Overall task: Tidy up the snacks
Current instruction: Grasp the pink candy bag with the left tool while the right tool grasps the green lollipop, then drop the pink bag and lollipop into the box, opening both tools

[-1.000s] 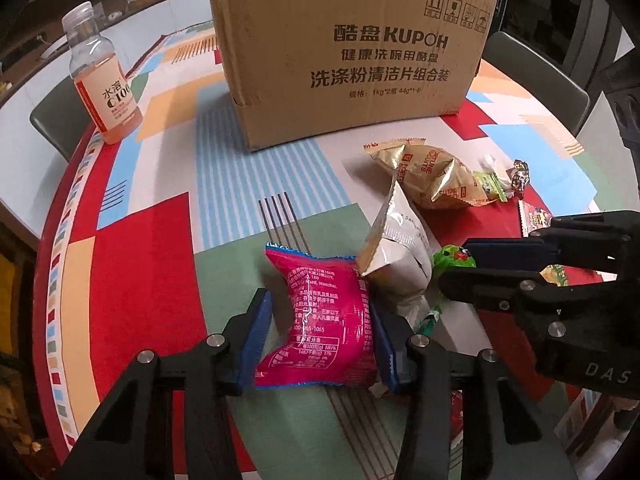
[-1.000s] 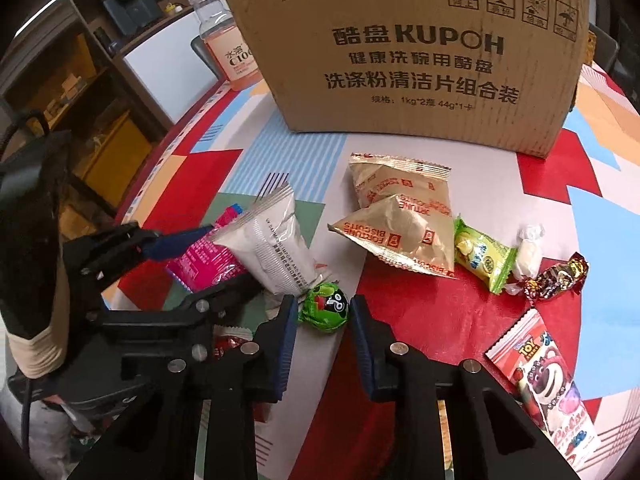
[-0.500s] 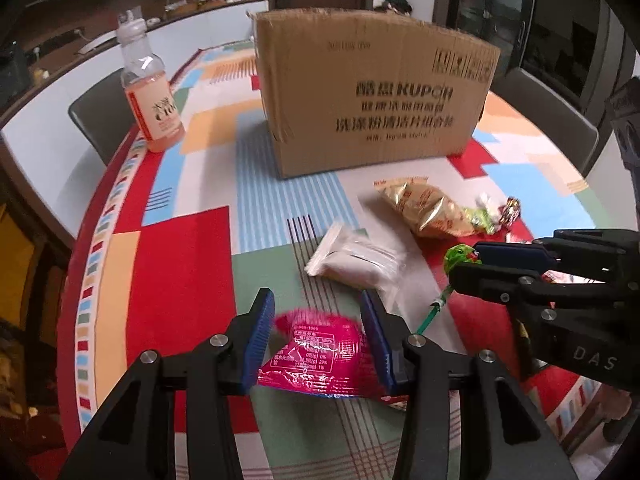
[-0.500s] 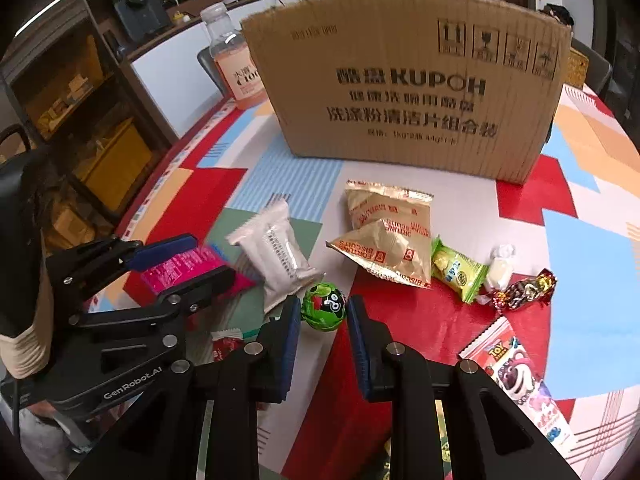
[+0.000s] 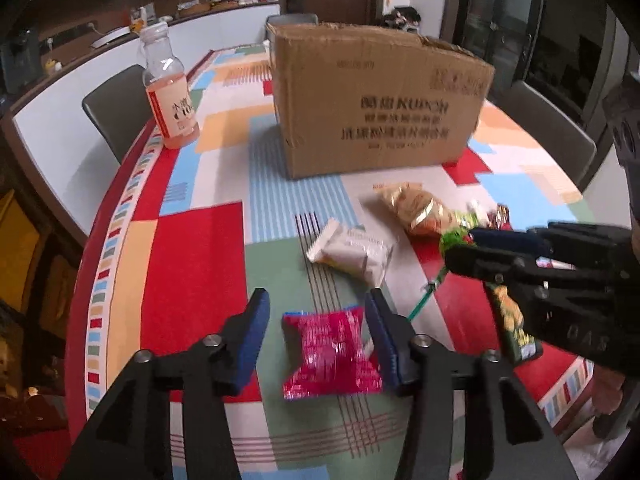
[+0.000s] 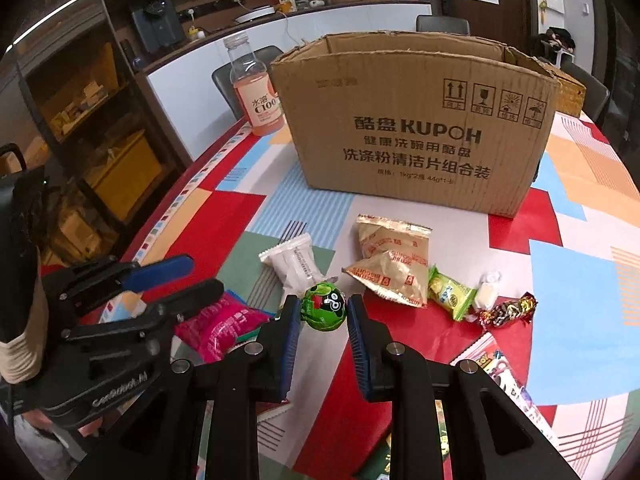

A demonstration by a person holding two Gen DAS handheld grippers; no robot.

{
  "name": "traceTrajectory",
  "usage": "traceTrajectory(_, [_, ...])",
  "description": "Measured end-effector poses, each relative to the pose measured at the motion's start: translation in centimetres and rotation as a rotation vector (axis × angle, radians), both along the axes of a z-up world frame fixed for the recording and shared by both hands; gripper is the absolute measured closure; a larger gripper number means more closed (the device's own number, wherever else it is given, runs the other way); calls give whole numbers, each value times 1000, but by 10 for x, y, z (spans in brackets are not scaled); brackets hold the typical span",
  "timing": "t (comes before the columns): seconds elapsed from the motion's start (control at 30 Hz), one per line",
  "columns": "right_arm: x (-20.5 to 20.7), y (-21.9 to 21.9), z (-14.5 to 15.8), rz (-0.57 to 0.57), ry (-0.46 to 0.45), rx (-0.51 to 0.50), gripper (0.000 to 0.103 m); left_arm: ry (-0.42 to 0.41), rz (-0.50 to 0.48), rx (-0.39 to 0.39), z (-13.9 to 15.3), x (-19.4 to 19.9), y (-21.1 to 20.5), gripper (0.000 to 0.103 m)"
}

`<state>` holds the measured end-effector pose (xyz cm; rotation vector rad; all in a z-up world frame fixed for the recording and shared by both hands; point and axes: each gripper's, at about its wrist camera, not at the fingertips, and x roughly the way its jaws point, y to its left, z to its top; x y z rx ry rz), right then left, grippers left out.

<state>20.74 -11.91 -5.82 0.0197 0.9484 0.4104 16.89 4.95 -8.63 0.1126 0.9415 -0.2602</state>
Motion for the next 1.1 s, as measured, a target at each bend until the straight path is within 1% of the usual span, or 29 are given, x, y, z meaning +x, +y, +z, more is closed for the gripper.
traceTrajectory(0.07, [0, 2, -3, 3, 8, 1, 78, 27, -11, 7, -7, -2, 0, 49])
traceTrajectory(0.13, [-1, 4, -6, 5, 12, -5, 78, 66, -21, 5, -17, -2, 0, 49])
traceTrajectory(0.23, [-1, 7, -10, 9, 13, -18, 78, 99, -13, 2, -28, 1, 1, 49])
traceTrajectory(0.33, [0, 9, -15, 13, 26, -25, 78, 107, -15, 6, -35, 4, 0, 49])
traceTrajectory(0.47, [3, 10, -21, 9, 40, -34, 78, 140, -22, -4, -44, 9, 0, 57])
traceTrajectory(0.5, [3, 11, -21, 9, 39, -38, 78, 143, -23, -9, -46, 9, 0, 63])
traceTrajectory(0.53, [4, 11, -22, 8, 38, -41, 78, 146, -27, -13, -46, 9, -1, 66])
traceTrajectory(0.6, [5, 11, -23, 9, 40, -40, 78, 143, -28, -13, -46, 8, -1, 67])
traceTrajectory(0.7, [6, 10, -23, 8, 41, -37, 78, 123, -18, -19, -39, 5, 0, 67])
traceTrajectory(0.8, [5, 9, -20, 5, 32, -32, 78, 85, -4, -23, -25, 3, 0, 67])
traceTrajectory(0.93, [4, 4, -10, 2, 5, -18, 78, 19, 1, -35, 1, 3, -1, 67])
traceTrajectory(1.1, [5, -5, 11, -14, -55, -4, 78, -73, -1, -52, 36, 6, -8, 67])
